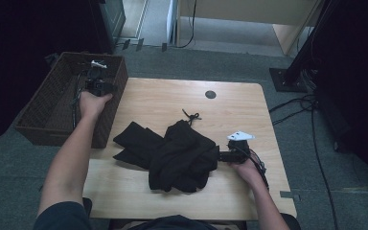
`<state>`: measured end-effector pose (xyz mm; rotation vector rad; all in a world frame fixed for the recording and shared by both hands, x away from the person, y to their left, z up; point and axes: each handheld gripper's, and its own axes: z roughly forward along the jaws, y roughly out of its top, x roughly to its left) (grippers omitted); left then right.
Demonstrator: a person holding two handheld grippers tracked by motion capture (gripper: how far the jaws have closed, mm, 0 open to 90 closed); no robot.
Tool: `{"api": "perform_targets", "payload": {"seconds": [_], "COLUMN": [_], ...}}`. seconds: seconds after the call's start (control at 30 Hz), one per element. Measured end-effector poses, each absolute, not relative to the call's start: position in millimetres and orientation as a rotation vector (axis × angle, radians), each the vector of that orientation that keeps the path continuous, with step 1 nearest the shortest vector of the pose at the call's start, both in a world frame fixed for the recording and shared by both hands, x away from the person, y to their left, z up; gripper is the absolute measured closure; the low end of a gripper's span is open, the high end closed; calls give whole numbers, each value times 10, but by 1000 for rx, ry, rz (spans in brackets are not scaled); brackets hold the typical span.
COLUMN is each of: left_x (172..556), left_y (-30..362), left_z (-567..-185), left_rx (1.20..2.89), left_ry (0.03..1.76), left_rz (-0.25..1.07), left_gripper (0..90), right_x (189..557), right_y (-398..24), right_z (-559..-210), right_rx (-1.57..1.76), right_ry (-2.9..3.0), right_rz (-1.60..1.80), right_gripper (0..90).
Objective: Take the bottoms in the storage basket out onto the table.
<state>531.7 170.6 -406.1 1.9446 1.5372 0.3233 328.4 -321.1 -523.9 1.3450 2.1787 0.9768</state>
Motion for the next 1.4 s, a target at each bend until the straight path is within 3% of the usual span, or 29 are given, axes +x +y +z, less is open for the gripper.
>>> {"api": "perform_targets", "payload": {"seconds": [0.1, 0.43, 0.77, 0.97, 1.4], "left_x": [5270, 4966, 4665, 4444, 4110], "left_y": [1693, 1581, 1337, 1170, 886], "left_z": [-3984, -3630, -3703, -3818, -4039], "left_rx": [1940, 1985, 1998, 2022, 2088], "left_ry": [1507, 1334, 1216, 1139, 1011], "left_rz": [338, 357, 297, 290, 213], "left_gripper": [616, 574, 571, 576, 559], "right_x": [3281, 3219, 3219, 3163, 3202], "right_y": [-3214, -3308, -3300, -3061, -2686], "right_z": [-5236, -5021, -4758, -4512, -4942], "right_rx": [1347, 1364, 1300, 1195, 1173], "right_ry": [2179, 2133, 2171, 2251, 2437], "right_rz": [976, 1024, 1035, 1146, 1083], "right_gripper": [152, 196, 286, 344, 353]}}
